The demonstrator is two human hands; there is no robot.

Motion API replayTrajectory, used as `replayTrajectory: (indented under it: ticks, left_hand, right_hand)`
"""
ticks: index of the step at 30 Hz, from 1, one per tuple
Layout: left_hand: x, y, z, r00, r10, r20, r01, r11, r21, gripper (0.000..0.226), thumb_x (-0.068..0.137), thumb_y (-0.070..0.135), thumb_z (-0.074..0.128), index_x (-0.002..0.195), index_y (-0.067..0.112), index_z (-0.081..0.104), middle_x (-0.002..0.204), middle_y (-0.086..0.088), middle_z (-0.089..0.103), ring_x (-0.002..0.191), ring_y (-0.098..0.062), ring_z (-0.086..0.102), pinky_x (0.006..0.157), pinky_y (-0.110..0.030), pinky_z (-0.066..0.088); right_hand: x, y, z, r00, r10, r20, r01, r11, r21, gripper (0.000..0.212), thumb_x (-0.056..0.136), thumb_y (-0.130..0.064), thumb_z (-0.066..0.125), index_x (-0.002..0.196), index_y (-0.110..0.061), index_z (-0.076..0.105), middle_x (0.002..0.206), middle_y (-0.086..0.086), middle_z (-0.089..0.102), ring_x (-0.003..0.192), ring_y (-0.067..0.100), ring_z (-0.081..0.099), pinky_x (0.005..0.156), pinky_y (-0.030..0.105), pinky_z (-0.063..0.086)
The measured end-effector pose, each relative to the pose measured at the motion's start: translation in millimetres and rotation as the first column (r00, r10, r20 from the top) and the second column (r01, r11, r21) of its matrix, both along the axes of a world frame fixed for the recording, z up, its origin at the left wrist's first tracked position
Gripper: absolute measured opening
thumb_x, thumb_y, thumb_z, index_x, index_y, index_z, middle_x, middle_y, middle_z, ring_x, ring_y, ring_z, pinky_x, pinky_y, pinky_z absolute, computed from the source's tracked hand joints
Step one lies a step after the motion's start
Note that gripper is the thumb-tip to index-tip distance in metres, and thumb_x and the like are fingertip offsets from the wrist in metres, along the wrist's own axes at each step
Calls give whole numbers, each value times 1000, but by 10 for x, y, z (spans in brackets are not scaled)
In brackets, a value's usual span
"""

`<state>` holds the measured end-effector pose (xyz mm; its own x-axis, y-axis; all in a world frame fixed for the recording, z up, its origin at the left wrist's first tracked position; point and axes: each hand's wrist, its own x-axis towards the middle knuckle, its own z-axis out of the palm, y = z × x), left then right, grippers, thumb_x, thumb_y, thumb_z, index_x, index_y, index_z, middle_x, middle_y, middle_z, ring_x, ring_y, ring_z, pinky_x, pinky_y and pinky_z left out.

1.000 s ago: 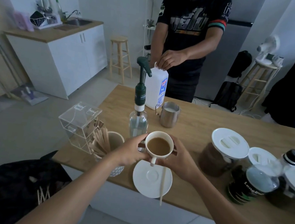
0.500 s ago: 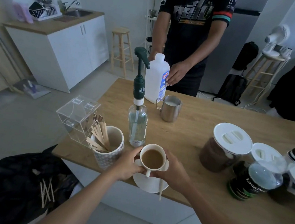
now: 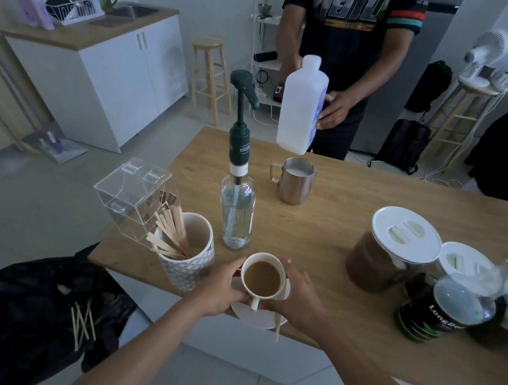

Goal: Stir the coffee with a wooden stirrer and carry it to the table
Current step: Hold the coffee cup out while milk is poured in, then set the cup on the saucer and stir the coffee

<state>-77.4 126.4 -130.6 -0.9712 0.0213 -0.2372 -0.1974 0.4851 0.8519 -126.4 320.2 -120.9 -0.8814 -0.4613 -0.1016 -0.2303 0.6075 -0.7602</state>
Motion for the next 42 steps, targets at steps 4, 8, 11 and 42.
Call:
replayTrajectory:
  ticks: [4, 8, 11, 42]
  left_hand:
    - [10, 1, -25, 1000, -9, 5, 9, 1000, -3, 74, 65, 35, 83, 130, 50, 49, 121, 26, 65, 116, 6, 57, 95, -24, 50]
    - [1, -12, -60, 1000, -18, -1, 18, 1000, -22, 75, 66, 32, 83, 132, 47, 49, 122, 27, 64, 116, 6, 57, 97, -25, 50]
    - [3, -14, -62, 1000, -23, 11, 24, 999, -37, 69, 66, 34, 84, 122, 58, 50, 115, 32, 65, 110, 11, 58, 90, -16, 50]
    - [221, -118, -532, 986, -94, -141, 44, 946, -321, 67, 94, 34, 57, 152, 18, 27, 159, -2, 30, 148, -21, 25, 119, -45, 26]
  right_hand:
    - [19, 13, -23, 1000, -12, 11, 11, 1000, 26, 75, 65, -39, 88, 130, -28, 52, 128, -5, 60, 122, 18, 49, 107, 40, 35]
    - [30, 18, -45, 1000, -19, 13, 19, 1000, 12, 75, 66, -35, 88, 131, -27, 52, 127, -6, 60, 120, 15, 48, 108, 40, 34]
    - [42, 25, -62, 1000, -13, 16, 13, 1000, 1, 76, 66, -34, 88, 131, -29, 50, 126, -11, 58, 113, 5, 44, 107, 37, 32]
    - [588, 546, -458, 935, 223, -274, -100, 911, 401, 33, 95, -26, 59, 128, -31, 59, 114, 1, 53, 101, 20, 52, 73, 30, 50]
